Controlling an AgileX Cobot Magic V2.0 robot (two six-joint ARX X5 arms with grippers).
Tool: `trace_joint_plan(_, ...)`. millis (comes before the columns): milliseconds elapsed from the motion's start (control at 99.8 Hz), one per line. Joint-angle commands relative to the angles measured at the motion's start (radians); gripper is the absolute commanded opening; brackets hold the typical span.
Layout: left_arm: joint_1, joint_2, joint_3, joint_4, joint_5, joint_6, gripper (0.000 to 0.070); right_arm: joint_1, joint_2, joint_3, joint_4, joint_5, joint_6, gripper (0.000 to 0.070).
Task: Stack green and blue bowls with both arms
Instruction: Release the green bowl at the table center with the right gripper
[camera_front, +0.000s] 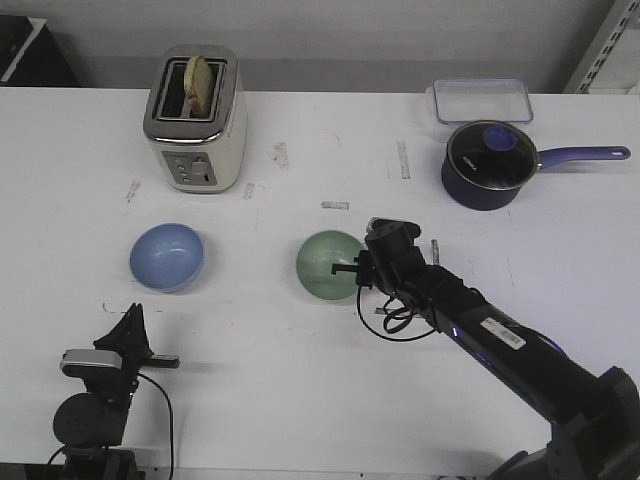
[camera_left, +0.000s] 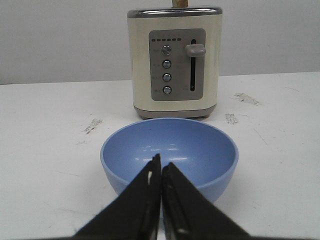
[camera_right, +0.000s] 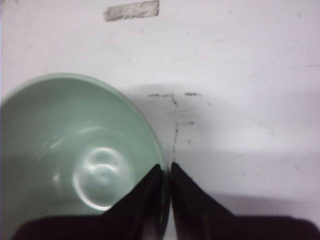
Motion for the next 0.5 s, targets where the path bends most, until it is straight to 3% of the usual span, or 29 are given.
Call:
trace_joint_plan(0, 0.000, -0.002, -0.021, 0.013, -0.002, 0.008, 0.0002, 0.008, 0.023, 0.022, 0.008, 0.002, 0.008, 0.0151)
trace_joint_plan(70, 0.000, -0.002, -0.021, 0.013, -0.002, 0.008, 0.0002, 0.008, 0.023, 0.022, 0.008, 0.000, 0.008, 0.0223)
trace_joint_plan(231, 0.000, -0.002, -0.021, 0.013, -0.002, 0.008, 0.0002, 0.008, 0.023, 0.022, 0.008, 0.003, 0.003, 0.0236)
trace_joint_plan(311, 0.000, -0.002, -0.021, 0.013, -0.002, 0.008, 0.0002, 0.005, 0.011, 0.022, -0.002, 0.005, -0.007, 0.0329)
trace_joint_plan(381, 0.000, -0.002, -0.021, 0.013, -0.002, 0.008, 0.0002, -0.002, -0.008, 0.022, -0.007, 0.006, -0.033, 0.0395)
trace_joint_plan(491, 0.000, -0.002, -0.021, 0.013, -0.002, 0.008, 0.0002, -0.011, -0.056, 0.021, -0.010, 0.007, -0.130, 0.0396)
